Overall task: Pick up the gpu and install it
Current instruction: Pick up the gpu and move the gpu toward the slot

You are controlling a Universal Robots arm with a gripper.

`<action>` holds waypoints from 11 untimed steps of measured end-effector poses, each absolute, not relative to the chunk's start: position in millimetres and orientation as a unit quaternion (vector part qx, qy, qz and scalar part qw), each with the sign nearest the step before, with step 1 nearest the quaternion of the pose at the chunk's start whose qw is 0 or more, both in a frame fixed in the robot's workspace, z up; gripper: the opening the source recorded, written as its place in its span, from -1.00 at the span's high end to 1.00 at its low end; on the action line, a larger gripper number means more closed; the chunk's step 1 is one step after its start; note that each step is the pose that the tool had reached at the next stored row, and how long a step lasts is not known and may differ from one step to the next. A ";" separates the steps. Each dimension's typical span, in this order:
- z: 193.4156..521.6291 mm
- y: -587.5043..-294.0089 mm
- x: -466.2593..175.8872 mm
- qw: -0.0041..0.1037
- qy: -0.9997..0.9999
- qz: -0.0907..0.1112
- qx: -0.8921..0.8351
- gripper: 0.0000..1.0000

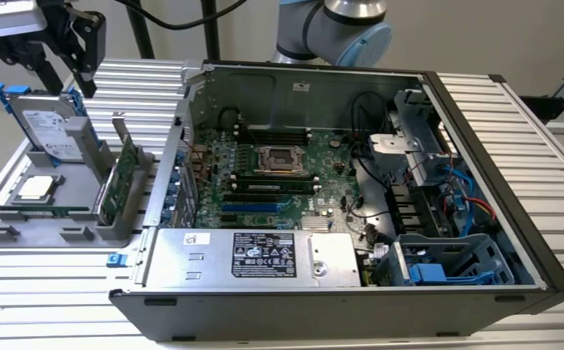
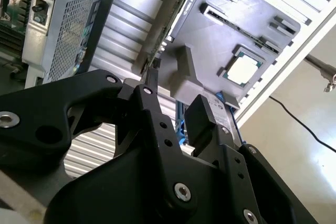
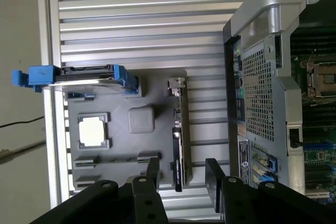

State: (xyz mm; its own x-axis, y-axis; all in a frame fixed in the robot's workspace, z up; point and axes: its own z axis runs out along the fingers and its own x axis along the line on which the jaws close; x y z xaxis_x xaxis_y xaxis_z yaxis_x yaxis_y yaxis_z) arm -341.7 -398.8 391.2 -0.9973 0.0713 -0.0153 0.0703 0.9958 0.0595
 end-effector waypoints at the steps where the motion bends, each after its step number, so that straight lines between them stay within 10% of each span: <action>1: 390.9 -398.8 -341.7 0.009 0.999 0.029 0.035 -1.00; 11: 389.1 -398.8 -341.6 0.009 0.999 0.029 0.036 -1.00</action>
